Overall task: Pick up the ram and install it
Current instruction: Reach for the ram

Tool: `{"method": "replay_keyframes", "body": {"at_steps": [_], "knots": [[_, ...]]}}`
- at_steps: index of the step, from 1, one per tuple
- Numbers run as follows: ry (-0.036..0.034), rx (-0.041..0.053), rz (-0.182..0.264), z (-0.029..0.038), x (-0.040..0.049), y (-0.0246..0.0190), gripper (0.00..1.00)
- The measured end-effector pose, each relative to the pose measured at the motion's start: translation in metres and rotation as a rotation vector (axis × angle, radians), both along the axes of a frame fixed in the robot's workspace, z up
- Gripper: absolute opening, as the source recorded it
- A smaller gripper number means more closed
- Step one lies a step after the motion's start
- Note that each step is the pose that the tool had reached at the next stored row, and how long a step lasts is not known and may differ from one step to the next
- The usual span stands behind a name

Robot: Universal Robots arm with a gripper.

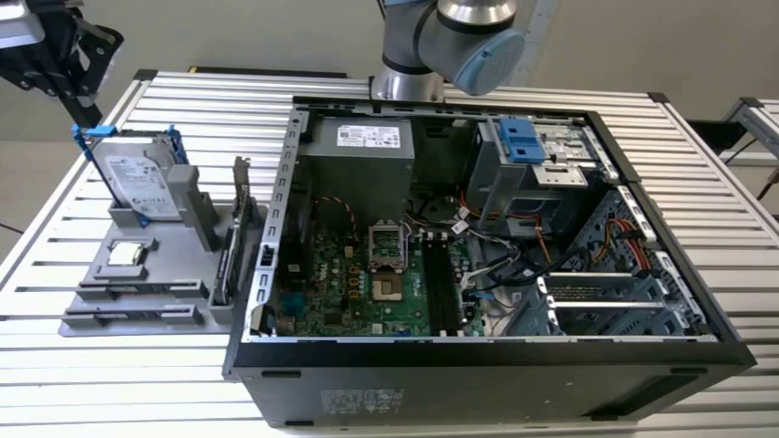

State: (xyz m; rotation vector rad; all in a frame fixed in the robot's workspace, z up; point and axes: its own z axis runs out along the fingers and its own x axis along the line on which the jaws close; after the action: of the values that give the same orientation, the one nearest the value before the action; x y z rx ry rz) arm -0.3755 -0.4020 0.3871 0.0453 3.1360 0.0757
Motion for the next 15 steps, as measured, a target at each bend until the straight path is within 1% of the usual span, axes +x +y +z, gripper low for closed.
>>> {"method": "replay_keyframes", "body": {"at_steps": [5, 9, 15], "knots": [[0.0001, 0.0001, 0.000, -0.0005, 0.0000, -0.0007, 0.00], [0.0004, 0.0000, 0.000, -0.0007, 0.0000, -0.0023, 0.00], [0.0018, 0.0000, 0.003, -0.0009, 0.0000, -0.0088, 0.00]]}}
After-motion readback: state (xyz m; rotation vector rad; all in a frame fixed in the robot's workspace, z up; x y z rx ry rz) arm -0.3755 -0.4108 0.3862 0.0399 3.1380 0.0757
